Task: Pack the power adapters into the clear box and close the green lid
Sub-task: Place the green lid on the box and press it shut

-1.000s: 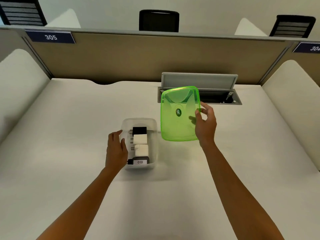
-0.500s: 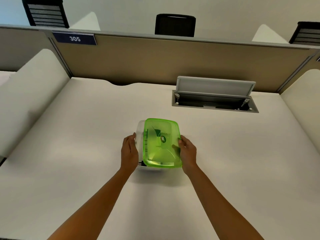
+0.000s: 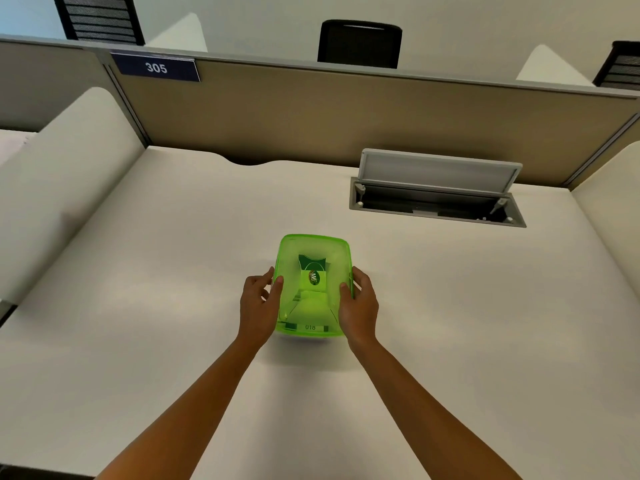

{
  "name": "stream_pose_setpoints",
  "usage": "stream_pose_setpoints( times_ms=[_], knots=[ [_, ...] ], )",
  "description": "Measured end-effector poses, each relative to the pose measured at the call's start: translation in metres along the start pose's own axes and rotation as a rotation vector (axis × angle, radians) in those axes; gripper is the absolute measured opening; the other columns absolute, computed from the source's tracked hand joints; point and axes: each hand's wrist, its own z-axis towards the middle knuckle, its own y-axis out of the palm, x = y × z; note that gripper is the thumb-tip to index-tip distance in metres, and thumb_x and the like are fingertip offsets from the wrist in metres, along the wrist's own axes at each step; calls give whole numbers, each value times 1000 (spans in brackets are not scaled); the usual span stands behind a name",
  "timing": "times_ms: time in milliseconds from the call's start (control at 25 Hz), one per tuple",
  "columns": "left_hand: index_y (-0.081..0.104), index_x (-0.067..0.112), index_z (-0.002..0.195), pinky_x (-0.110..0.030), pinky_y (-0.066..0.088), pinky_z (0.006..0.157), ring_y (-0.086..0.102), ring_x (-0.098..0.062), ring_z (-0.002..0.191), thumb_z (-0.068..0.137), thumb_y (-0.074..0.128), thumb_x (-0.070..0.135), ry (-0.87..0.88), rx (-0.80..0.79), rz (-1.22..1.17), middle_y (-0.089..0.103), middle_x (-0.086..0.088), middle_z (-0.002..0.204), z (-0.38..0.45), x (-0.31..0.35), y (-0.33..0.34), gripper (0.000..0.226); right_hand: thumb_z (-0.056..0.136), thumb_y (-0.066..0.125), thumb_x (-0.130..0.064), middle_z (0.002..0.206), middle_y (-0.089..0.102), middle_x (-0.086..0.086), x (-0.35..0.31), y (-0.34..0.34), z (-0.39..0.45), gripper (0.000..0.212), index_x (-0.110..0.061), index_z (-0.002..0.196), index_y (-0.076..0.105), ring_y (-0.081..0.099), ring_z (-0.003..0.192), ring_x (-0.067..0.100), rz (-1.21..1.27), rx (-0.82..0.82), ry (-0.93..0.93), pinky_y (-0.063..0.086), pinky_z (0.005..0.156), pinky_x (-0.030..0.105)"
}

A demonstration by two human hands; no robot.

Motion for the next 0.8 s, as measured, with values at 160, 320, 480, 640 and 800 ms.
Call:
stream_pose_setpoints(
  times_ms=[160,320,480,640,800],
  knots=[
    [58,19,136,-16,39,65,47,-7,69,99,53,34,9,36,144,51,0,97,1,4,0,41,97,53,-12,139,52,5,-2,10,-3,44,-13,140,46,50,127,22,-95,-1,-42,39,106,28],
    [59,25,134,-31,43,73,57,-16,78,101,40,44,-16,79,311,60,-3,89,-1,5,1,42,99,50,-17,143,46,5,2,14,-7,47,-13,144,38,47,129,21,-154,-18,-106,36,101,24],
    [55,15,95,-33,38,59,58,-25,65,100,36,50,-79,97,412,59,0,66,-1,2,2,40,103,40,-21,143,42,3,12,16,-10,43,-15,145,34,48,125,17,-194,-25,-194,37,94,19],
    [44,13,74,-32,32,50,48,-23,57,102,37,44,-50,67,353,53,-2,61,0,-2,0,42,104,34,-21,145,42,2,18,21,-10,43,-15,146,33,46,128,16,-168,-21,-185,36,96,19],
    [38,19,67,-31,29,48,42,-17,51,102,36,44,-53,59,346,48,0,56,0,-1,0,43,104,35,-20,143,43,2,21,19,-7,42,-16,145,34,46,124,11,-159,-19,-205,36,97,18]
  ],
)
